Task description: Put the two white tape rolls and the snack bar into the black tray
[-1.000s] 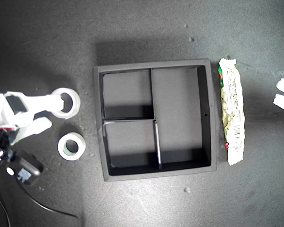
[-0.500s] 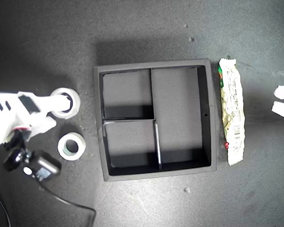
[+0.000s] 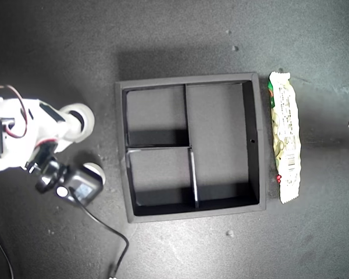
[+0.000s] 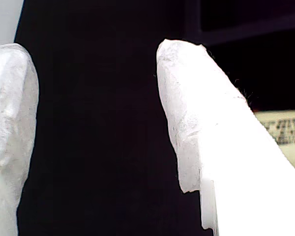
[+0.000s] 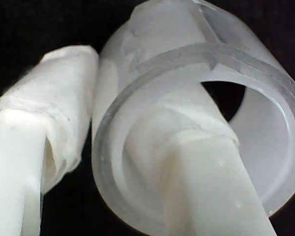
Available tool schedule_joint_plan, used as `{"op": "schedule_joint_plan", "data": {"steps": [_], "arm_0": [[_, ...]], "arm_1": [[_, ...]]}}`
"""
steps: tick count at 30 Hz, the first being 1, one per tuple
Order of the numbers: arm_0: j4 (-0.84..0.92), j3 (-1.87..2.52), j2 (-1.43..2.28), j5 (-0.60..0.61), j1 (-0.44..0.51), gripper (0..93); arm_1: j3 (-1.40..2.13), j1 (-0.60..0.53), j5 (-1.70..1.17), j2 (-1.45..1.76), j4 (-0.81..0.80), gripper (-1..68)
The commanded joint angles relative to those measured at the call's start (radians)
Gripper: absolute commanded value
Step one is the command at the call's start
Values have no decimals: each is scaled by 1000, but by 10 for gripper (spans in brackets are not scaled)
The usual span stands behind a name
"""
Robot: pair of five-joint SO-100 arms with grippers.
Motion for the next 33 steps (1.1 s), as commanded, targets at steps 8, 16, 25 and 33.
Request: {"op": "schedule_joint_plan", "data": {"steps": [8, 16, 25, 33], "arm_0": [[370, -446, 78, 132, -32, 1], [615, -956, -150, 219, -75, 1], [830, -1502, -612, 212, -69, 0], [884, -1598, -704, 192, -61, 0]], "arm_1": [[-601, -15, -252, -684, 439, 183], [-663, -175, -494, -853, 611, 251], [-968, -308, -724, -1321, 742, 244], [-1109, -305, -896, -1525, 818, 286]]}}
